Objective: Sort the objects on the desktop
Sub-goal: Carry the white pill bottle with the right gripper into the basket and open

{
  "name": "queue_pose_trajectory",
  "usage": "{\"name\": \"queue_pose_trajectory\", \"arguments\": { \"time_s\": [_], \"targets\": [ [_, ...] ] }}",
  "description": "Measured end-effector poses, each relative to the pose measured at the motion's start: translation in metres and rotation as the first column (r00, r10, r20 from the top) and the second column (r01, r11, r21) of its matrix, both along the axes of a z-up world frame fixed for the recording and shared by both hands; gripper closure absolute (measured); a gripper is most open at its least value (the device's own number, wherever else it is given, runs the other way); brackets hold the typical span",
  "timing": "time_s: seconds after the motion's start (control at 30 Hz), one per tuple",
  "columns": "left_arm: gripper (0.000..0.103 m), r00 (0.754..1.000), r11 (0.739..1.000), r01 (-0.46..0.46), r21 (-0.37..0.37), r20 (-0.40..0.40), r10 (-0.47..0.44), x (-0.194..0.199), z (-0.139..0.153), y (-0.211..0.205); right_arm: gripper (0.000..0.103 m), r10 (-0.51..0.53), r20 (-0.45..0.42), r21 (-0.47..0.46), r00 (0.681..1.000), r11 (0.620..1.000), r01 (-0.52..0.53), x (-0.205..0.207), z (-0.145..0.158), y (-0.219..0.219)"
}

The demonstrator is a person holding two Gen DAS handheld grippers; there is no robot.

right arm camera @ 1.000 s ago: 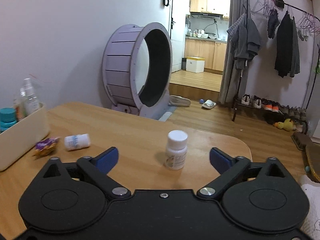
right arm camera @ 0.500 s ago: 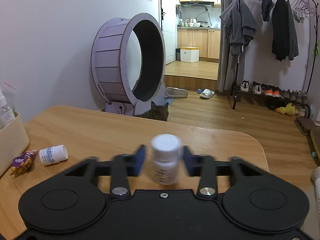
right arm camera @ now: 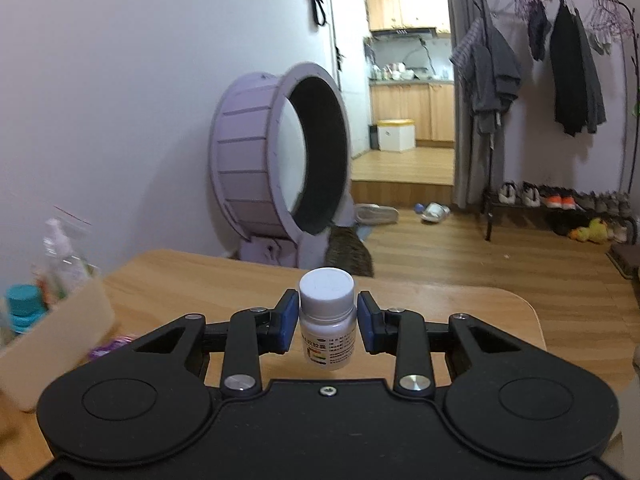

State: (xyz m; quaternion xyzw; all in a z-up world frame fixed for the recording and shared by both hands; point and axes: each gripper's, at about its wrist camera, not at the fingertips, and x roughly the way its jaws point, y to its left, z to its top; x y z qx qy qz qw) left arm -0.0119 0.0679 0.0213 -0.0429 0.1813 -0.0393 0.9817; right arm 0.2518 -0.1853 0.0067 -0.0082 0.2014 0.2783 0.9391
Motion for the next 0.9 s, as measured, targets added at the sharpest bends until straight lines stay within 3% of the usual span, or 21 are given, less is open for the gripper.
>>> {"name": "queue_pose_trajectory", "arguments": {
  "time_s": [0.43, 0.9],
  "targets": [
    [0.023, 0.998, 0.998, -0.058, -0.017, 0.037, 0.058, -0.022, 0.013, 0.018, 0.071, 0.216, 0.061, 0.05, 0.975, 0.974, -0.219, -0.075, 0.049, 0.051],
    [0.023, 0.98, 0.979, -0.191, -0.069, 0.045, 0.195, -0.044, 0.02, 0.07, 0.071, 0.482, -0.009, 0.035, 0.876, 0.876, -0.482, -0.111, 0.039, 0.155]
  ]
}}
